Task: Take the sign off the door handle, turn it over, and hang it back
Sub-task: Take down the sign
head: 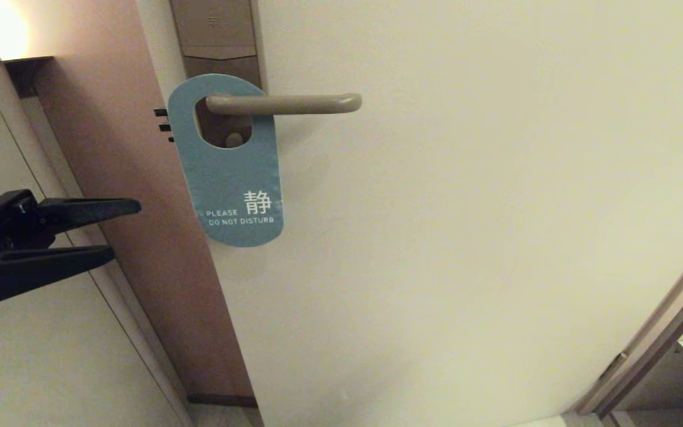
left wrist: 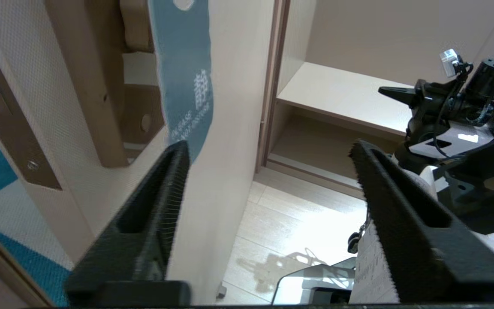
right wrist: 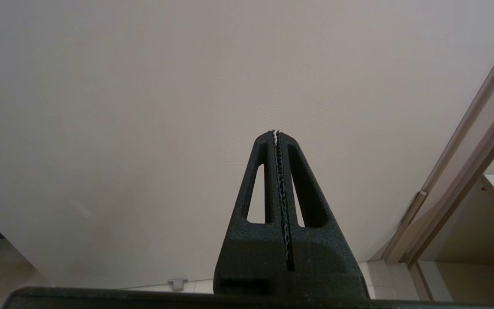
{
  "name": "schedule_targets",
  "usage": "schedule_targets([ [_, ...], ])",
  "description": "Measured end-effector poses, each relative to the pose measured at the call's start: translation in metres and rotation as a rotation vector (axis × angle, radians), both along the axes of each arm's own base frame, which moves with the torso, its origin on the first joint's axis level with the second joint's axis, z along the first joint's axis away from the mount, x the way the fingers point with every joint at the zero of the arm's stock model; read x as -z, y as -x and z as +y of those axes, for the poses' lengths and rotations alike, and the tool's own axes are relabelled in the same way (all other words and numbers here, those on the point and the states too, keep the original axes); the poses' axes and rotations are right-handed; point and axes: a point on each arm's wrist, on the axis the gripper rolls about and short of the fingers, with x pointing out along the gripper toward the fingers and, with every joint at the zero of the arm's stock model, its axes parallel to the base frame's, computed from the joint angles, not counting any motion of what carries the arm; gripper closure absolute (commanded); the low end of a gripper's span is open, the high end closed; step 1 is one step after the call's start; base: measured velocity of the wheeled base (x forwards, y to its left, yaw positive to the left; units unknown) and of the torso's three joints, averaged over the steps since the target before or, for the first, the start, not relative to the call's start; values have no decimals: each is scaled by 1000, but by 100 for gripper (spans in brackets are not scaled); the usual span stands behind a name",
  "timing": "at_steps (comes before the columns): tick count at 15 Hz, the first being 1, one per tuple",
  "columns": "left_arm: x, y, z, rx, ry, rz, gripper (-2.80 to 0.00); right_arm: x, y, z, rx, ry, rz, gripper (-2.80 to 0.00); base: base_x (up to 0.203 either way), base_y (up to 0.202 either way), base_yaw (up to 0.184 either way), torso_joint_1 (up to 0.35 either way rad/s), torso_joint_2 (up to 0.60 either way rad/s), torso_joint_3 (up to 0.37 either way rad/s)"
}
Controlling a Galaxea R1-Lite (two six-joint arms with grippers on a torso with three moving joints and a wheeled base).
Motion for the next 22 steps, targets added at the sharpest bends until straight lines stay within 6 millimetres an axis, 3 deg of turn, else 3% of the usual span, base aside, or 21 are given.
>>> schedule_targets([
  [5,-9,-20,2,55,1,-13,-280,0,0,0,-1,0,0,0,0,0,0,0,0,0],
  [13,-7,-45,-16,160,3,-11,-280,0,0,0,0,0,0,0,0,0,0,0,0,0],
  [22,-9,-74,-25,199,3,-14,-280,0,0,0,0,0,0,0,0,0,0,0,0,0],
])
